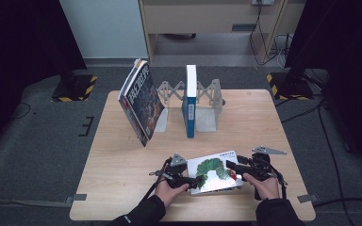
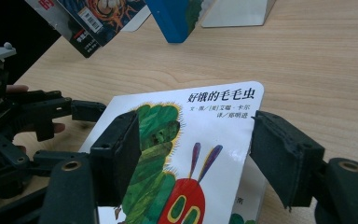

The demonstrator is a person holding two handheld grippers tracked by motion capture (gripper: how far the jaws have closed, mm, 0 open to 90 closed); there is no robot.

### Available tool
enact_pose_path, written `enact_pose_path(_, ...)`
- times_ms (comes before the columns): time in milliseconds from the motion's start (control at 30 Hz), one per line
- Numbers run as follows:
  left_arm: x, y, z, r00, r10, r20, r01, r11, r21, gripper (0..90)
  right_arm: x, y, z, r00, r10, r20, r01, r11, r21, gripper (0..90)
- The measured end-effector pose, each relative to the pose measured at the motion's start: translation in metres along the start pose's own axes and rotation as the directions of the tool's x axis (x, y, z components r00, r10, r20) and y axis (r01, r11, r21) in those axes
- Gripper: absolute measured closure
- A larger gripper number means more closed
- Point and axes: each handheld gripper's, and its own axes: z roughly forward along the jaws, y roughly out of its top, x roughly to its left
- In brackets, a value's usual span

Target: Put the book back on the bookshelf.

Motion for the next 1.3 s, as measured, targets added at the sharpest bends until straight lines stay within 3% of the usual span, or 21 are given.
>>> enact_pose_path(133,0.001,0.000,0.000,0.9999,-0.006,0.011,0.006,1.0000,-0.001,10.0,0.000,0.000,-0.002,0.9995,0.028,-0.016,-0.028,1.000,0.004,32.2)
enact_pose_path(400,0.002,0.000,0.000,0.9997,-0.009,0.023,0.009,1.0000,-0.001,8.7,0.001,-0.002,-0.005,0.9990,0.033,-0.030,-0.032,0.999,0.017,31.5)
enact_pose_path(567,0.002,0.000,0.000,0.9997,-0.005,0.022,0.005,1.0000,0.001,8.4,0.000,-0.004,-0.005,0.9979,0.057,-0.030,-0.055,0.997,0.056,30.5)
enact_pose_path(733,0.002,0.000,0.000,0.9997,-0.001,0.023,0.001,1.0000,0.003,8.0,0.000,-0.005,-0.003,0.9988,0.046,-0.017,-0.045,0.996,0.083,29.2)
enact_pose_path(933,0.002,0.000,0.000,0.9995,-0.001,0.030,0.001,1.0000,0.004,7.5,0.000,-0.006,-0.007,0.9966,0.076,-0.033,-0.073,0.994,0.084,36.8)
enact_pose_path(967,0.003,0.000,0.000,0.9994,-0.003,0.034,0.003,1.0000,0.003,7.0,0.001,-0.007,-0.007,0.9947,0.083,-0.060,-0.077,0.992,0.100,37.3)
enact_pose_path(1067,0.003,0.000,-0.001,0.9992,-0.006,0.038,0.006,1.0000,0.002,7.0,0.006,-0.007,-0.002,0.9979,0.033,-0.055,-0.026,0.992,0.121,34.7)
enact_pose_path(1300,0.004,0.000,0.000,0.9991,-0.006,0.041,0.006,1.0000,0.003,6.6,0.003,-0.003,0.011,0.9972,0.022,-0.072,-0.012,0.991,0.133,35.2)
